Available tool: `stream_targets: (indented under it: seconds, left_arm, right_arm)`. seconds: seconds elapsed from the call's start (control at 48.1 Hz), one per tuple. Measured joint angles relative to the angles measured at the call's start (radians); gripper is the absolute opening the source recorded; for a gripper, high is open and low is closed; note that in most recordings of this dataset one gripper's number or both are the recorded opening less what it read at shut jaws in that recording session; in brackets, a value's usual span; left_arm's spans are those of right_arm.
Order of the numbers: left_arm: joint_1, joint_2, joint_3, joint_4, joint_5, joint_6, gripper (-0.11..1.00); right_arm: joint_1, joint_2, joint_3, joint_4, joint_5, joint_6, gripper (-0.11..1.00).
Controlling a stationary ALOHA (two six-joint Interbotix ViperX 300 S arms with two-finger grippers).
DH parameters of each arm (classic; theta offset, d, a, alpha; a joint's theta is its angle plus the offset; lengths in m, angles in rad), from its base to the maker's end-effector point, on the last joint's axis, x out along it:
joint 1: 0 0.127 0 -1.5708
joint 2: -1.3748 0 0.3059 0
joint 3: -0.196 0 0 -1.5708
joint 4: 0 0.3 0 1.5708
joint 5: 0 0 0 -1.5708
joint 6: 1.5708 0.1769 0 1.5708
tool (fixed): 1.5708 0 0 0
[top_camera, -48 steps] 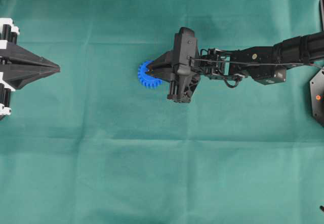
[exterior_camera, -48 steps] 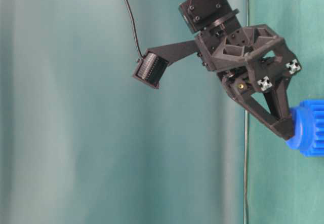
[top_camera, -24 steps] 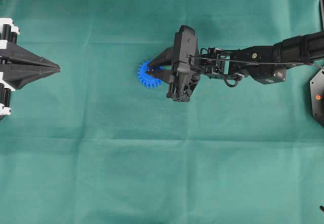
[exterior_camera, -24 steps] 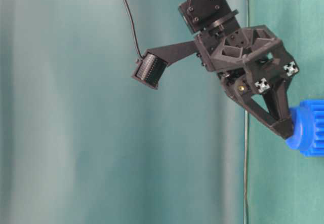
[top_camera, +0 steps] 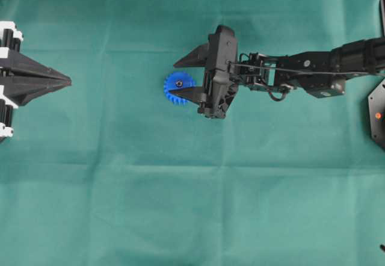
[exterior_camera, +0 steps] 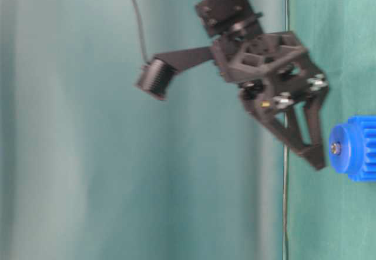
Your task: Insert the shaft placed at a random location into the center hole of the small gear at another random location.
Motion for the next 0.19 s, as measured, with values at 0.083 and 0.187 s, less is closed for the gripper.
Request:
stream_targets:
  seconds: [0.083,0.187]
  left_arm:
    - [0.000,-0.002,0.000,-0.002,0.000,0.000,0.00]
    - [0.000,-0.002,0.002,-0.002,0.000,0.000,0.00]
  right_arm:
    - [0.000,-0.028,0.000,0.000,0.020,0.000,0.73]
    - [0.000,-0.048,0.002,0.000,0.041,0.000,0.73]
